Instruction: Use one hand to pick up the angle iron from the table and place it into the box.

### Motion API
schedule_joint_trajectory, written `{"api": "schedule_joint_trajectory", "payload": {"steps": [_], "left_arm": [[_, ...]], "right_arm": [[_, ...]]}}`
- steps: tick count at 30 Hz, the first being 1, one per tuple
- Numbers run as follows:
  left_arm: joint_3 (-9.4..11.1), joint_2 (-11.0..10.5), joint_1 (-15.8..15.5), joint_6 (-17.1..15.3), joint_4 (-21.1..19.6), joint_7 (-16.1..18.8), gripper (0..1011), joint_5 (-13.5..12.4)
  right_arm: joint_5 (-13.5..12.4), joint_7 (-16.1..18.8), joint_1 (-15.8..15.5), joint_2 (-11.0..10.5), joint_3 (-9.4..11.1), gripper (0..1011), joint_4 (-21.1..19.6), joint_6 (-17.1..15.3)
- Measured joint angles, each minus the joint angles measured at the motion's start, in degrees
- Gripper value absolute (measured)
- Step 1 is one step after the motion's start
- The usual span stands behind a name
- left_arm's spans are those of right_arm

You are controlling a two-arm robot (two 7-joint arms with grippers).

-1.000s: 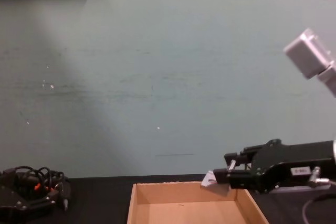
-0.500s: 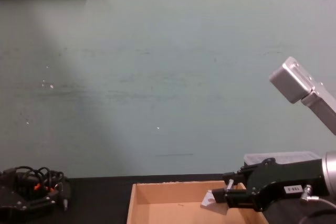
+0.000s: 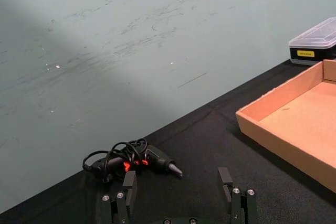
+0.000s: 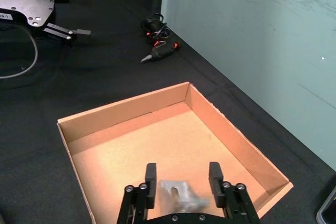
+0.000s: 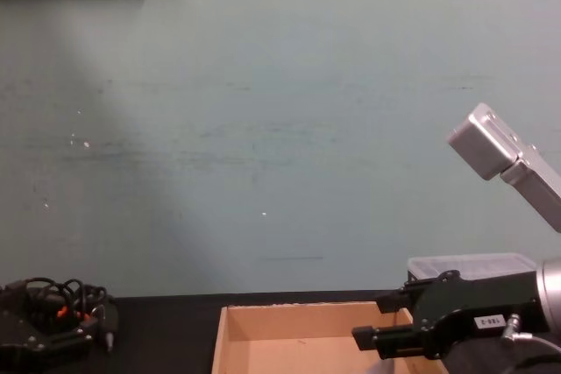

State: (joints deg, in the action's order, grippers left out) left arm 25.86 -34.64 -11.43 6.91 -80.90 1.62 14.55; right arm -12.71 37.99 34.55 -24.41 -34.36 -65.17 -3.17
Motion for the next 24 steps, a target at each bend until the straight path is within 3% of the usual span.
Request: {"api": "schedule_joint_trajectory", "payload": {"steps": [14, 24], "left_arm": [[0.0, 0.0, 0.0, 0.0, 0.0, 0.0, 1000, 0.0], [0.0, 0.0, 0.0, 0.0, 0.0, 0.0, 1000, 0.0]], "right_arm": [[0.0, -0.2, -0.9, -0.3, 1.0, 1000, -1.1, 0.4], [-1.3, -1.1, -2.6, -1.3, 2.7, 1004, -4.0, 0.8]]}}
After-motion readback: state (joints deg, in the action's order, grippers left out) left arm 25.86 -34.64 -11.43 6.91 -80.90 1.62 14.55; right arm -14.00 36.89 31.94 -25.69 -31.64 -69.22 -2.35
